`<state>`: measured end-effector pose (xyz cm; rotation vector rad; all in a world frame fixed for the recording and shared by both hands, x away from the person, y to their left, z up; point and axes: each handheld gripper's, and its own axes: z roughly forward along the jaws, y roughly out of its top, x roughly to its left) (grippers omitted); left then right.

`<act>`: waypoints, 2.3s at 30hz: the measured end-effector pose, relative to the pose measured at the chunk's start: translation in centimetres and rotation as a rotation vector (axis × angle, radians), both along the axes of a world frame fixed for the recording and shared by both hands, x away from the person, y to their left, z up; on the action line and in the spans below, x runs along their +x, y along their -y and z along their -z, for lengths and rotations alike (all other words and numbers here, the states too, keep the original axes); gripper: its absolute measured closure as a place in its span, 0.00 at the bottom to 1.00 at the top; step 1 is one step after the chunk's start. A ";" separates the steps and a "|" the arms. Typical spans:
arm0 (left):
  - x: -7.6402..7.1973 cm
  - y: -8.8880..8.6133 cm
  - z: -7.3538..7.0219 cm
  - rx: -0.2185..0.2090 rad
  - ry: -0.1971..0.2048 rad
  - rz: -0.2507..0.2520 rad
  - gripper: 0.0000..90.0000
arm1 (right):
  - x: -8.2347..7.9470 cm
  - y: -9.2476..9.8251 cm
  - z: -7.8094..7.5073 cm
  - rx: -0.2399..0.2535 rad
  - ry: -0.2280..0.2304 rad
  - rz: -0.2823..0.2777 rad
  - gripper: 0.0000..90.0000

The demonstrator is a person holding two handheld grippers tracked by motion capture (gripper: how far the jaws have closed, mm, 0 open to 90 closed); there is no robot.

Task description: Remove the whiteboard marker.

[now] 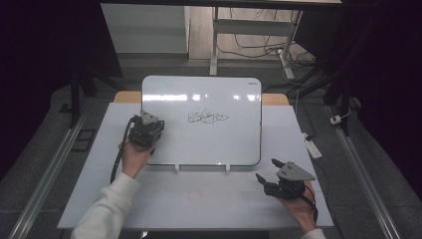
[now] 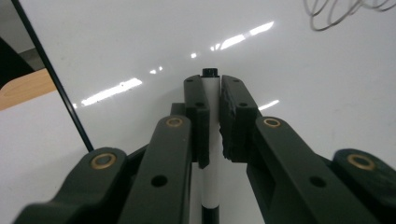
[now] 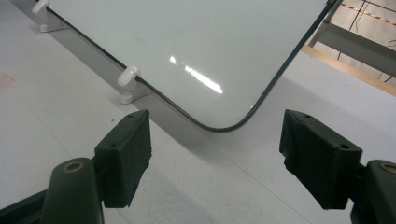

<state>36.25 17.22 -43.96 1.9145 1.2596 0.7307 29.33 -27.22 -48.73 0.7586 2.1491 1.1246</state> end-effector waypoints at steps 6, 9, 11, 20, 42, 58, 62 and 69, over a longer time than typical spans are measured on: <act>-1.5 -0.8 -1.2 -0.064 0.026 0.059 0.90 | 0.0 0.0 0.0 0.003 0.004 0.000 0.28; -2.0 -0.9 -1.6 -0.078 0.035 0.079 0.90 | 0.0 0.0 0.0 0.004 0.005 0.001 0.28; -2.5 -1.1 -1.9 -0.097 0.044 0.105 0.90 | -0.1 -0.1 0.0 0.005 0.008 -0.001 0.28; -3.4 -0.5 -2.3 -0.122 0.055 0.179 0.90 | 0.0 -0.1 0.1 0.010 -0.001 -0.004 0.28; -5.3 5.2 -2.7 -0.161 0.045 0.441 0.90 | -0.1 -0.7 -0.3 0.069 -0.036 -0.049 0.29; -5.9 9.3 -3.3 -0.154 0.047 0.568 0.90 | -0.3 -3.4 -1.3 0.100 -0.084 -0.115 0.32; -6.1 10.0 -3.6 -0.157 0.053 0.581 0.90 | -0.4 -4.6 -1.7 0.100 -0.109 -0.137 0.32; -6.3 11.3 -3.7 -0.166 0.056 0.604 0.90 | -0.2 -7.0 -2.0 0.124 -0.164 -0.176 0.34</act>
